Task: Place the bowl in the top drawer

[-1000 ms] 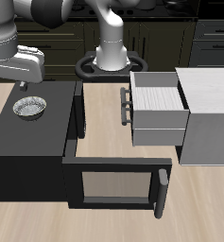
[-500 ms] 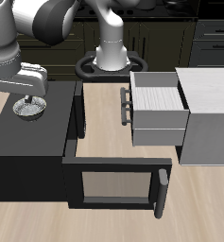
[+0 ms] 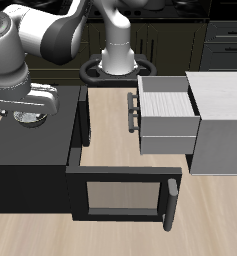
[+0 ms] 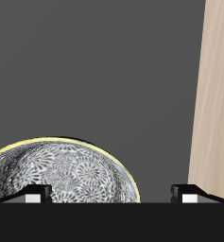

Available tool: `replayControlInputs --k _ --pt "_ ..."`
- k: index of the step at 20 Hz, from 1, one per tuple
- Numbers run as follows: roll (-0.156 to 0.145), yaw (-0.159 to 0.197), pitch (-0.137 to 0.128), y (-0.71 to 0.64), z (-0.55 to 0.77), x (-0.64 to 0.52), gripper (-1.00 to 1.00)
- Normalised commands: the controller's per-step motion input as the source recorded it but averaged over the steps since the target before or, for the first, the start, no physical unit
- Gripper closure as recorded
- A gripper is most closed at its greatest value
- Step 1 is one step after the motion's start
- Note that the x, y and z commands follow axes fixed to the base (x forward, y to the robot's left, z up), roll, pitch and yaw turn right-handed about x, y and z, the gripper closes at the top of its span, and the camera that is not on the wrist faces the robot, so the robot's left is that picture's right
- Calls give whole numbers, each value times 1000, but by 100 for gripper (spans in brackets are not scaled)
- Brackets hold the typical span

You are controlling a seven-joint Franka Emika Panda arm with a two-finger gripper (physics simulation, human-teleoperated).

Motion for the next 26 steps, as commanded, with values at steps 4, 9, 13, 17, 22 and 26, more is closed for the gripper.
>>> replayControlInputs --k 4,9,13,17,22,26 --pt "21 -4 13 -77 -199 -120 100" --pt "2 -2 2 -33 -22 -165 100" --pt "8 4 -12 88 82 -127 100" --pt "12 -22 -30 221 198 -167 100" --pt "32 -35 -63 419 287 -289 100" --pt "12 -19 -55 362 316 -287 100"
